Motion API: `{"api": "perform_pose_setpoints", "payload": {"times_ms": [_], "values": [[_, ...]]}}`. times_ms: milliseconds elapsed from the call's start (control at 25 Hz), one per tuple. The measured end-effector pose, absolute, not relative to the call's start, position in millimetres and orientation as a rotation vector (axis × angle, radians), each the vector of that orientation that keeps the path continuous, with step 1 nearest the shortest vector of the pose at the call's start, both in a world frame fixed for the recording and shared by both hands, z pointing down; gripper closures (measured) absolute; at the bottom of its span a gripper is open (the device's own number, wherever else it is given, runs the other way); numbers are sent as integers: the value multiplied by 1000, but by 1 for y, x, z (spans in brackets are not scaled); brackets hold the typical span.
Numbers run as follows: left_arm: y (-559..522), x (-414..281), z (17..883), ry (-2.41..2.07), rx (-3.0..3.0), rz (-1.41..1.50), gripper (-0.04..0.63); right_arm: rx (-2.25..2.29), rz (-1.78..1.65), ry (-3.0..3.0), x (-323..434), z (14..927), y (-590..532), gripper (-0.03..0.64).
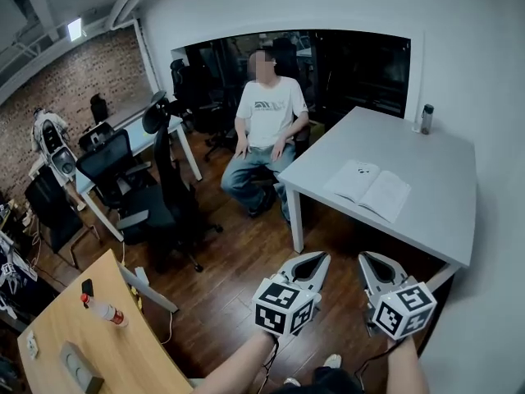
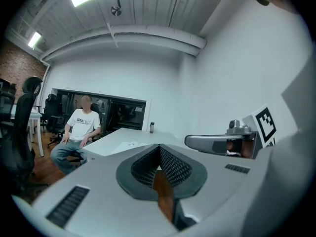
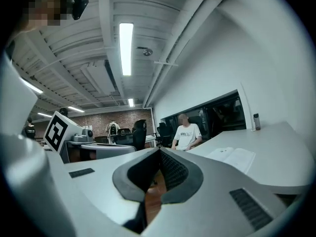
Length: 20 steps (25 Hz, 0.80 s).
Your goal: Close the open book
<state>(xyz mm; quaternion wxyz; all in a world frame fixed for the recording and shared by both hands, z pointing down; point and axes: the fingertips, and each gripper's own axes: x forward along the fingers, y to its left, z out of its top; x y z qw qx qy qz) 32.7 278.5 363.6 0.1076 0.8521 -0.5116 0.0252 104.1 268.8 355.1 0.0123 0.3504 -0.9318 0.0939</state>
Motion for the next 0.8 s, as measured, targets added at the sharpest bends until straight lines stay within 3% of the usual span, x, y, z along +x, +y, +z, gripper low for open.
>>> {"api": "perform_pose_setpoints", "payload": {"times_ms": [800], "values": [[146,131,397,-1341,2545,197,591,1248,397,-2842,199,385,143,614]]}}
